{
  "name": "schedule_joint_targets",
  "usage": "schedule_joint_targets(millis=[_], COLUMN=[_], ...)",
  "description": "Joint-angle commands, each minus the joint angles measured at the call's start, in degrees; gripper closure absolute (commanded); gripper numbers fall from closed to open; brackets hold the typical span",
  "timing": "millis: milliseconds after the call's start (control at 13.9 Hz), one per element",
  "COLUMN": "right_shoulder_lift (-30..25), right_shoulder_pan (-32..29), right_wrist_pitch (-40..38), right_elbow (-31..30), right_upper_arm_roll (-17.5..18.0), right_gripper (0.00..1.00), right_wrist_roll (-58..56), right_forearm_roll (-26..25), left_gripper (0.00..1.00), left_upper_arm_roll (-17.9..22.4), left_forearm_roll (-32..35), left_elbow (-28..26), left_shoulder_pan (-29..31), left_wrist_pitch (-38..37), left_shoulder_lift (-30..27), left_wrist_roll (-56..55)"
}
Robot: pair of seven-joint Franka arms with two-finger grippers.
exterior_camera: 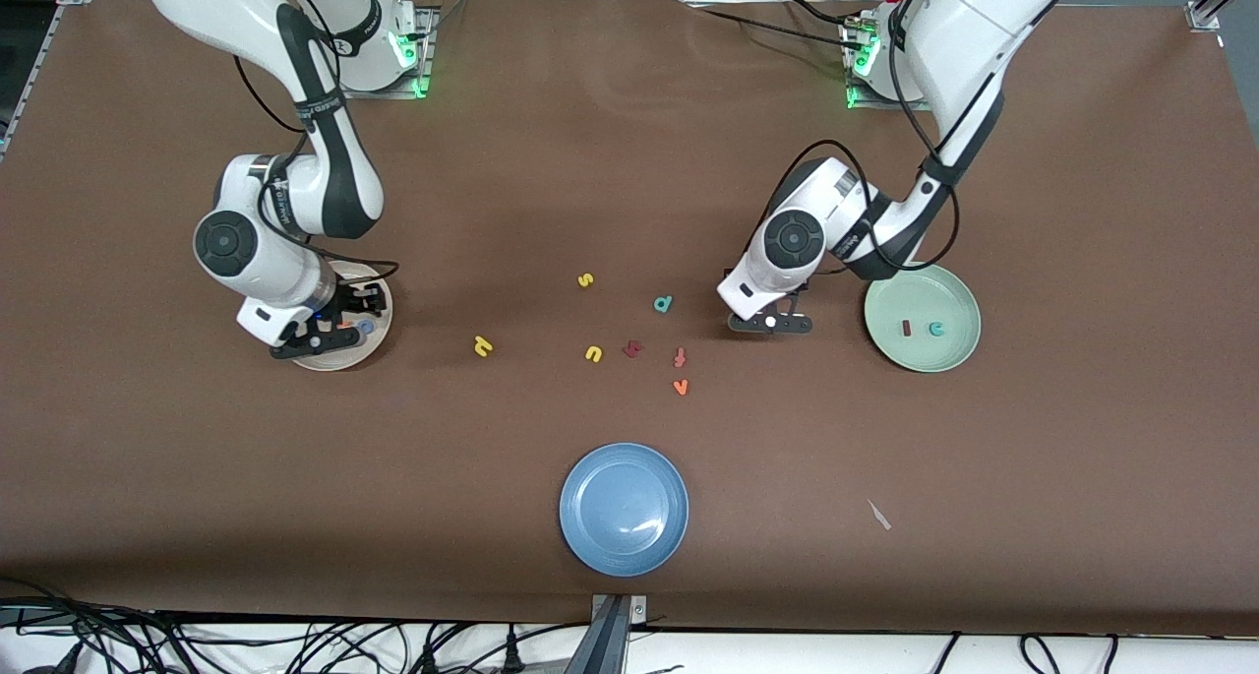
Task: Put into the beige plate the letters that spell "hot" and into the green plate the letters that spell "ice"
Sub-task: 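Release o on the beige plate while the left gripper carries orange e, then drop the orange e on the green plate while the right gripper grasps u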
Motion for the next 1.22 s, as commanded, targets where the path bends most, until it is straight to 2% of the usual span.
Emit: schedule_joint_targets(millis=[0,288,576,720,792,864,936,1152], right_shoulder_lift=[0.07,3.32,6.84,8.42,9.21,10.18,10.8,12.56], right_shoulder_pan=[0.58,0.58,0.76,1.11,1.11,1.11,1.2,1.11], right_wrist_pitch=[-2.38,-1.85,4.72,6.76,6.85,6.85,6.85,9.12], right_elbow=[3.07,6.68,6.95,8.0,9.13,10.19,10.98,11.61], right_upper_arm_roll=[4.38,9.67,10.46,10.99,11.25,11.26,11.52,12.4], right_gripper=[0.0,0.0,0.0,0.0,0.0,0.0,0.0,0.01], right_wrist_roll=[-0.54,-3.51,-8.54,-8.71,-9.41,-9.94,-10.12,-10.82], right_forearm_roll=[0.87,0.44,0.35,0.26,0.35,0.35,0.26,0.26], left_gripper=[0.91,0.89,0.85,0.81,0.7,0.26,0.0,0.0], left_upper_arm_roll=[-0.06,0.11,0.2,0.2,0.2,0.2,0.11,-0.15], left_forearm_roll=[-0.72,-0.72,-0.55,2.16,2.96,2.97,3.05,2.97], left_elbow=[4.29,3.69,0.44,-0.62,-0.71,-0.62,-0.27,1.91], left_shoulder_pan=[4.85,12.32,18.13,18.58,18.93,19.28,19.37,19.29], left_wrist_pitch=[-10.76,-12.29,-12.03,-11.85,-11.85,-11.85,-12.11,-14.38], left_shoulder_lift=[-3.63,-3.45,-2.75,-2.4,-2.31,-2.14,-2.22,-3.89], left_wrist_roll=[10.55,21.39,27.65,27.65,27.57,27.56,27.56,27.65])
